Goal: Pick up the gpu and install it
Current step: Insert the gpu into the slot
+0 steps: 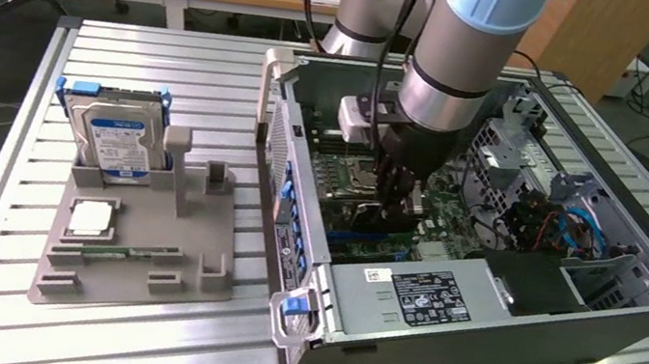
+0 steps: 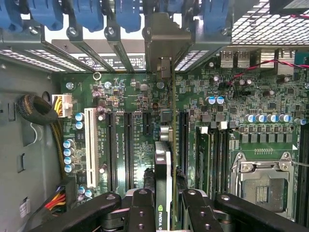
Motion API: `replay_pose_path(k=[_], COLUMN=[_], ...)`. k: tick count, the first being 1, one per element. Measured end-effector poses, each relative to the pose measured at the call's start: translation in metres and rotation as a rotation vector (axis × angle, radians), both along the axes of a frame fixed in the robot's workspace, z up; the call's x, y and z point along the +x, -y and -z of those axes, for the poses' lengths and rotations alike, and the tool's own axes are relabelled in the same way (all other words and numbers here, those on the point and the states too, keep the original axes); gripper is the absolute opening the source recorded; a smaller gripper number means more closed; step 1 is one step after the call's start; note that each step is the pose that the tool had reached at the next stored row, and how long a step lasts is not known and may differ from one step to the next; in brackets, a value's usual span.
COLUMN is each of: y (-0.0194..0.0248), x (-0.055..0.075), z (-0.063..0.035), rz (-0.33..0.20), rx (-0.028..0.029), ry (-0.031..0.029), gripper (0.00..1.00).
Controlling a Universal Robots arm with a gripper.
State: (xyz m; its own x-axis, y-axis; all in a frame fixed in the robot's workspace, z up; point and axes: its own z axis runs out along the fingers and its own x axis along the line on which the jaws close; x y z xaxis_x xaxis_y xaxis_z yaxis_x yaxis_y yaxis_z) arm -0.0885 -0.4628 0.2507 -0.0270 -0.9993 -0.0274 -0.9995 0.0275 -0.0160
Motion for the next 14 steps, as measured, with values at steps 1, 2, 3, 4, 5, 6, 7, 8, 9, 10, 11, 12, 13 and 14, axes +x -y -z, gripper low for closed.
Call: replay_pose_path(k=[1,2,3,4,5,6,7,8,9,10,11,12,13,14], y=[-0.0001,-0.0001,-0.0001,-0.0001,-0.0001,-0.0001,-0.0001,-0.0001,-0.0001,-0.0002,-0.0002,-0.0002,-0.0001,-0.0001], x=[-0.0002,-0.0002,-0.0003,-0.0004,-0.0005,-0.0005,-0.0005,-0.0005,-0.0005,-0.0005,-0.0007,-0.0008,-0.0009,-0.0009], z=[0.0006,0.0012,0.0016,0.0019,0.0021,0.0021,0.0022,0.0022,0.0022,0.0023,0.0023,0.0024,0.0024,0.0025], rz=[0.0,0.0,0.0,0.0,0.0,0.0,0.0,0.0,0.0,0.0,0.0,0.0,0.0,0.0], rx=[0.0004,0.0005,0.0003,0.0,0.0,-0.0001,-0.0001,-0.0001,0.0,0.0001,0.0001,0.0001,0.0,0.0], ry=[0.0002,0.0003,0.0002,0.0,0.0,0.0,0.0,0.0,0.0,0.0001,0.0001,0.0001,0.0001,0.0], gripper=[0.26,0.26,0.26,0.26,0.26,0.26,0.26,0.26,0.26,0.26,0.26,0.26,0.26,0.26])
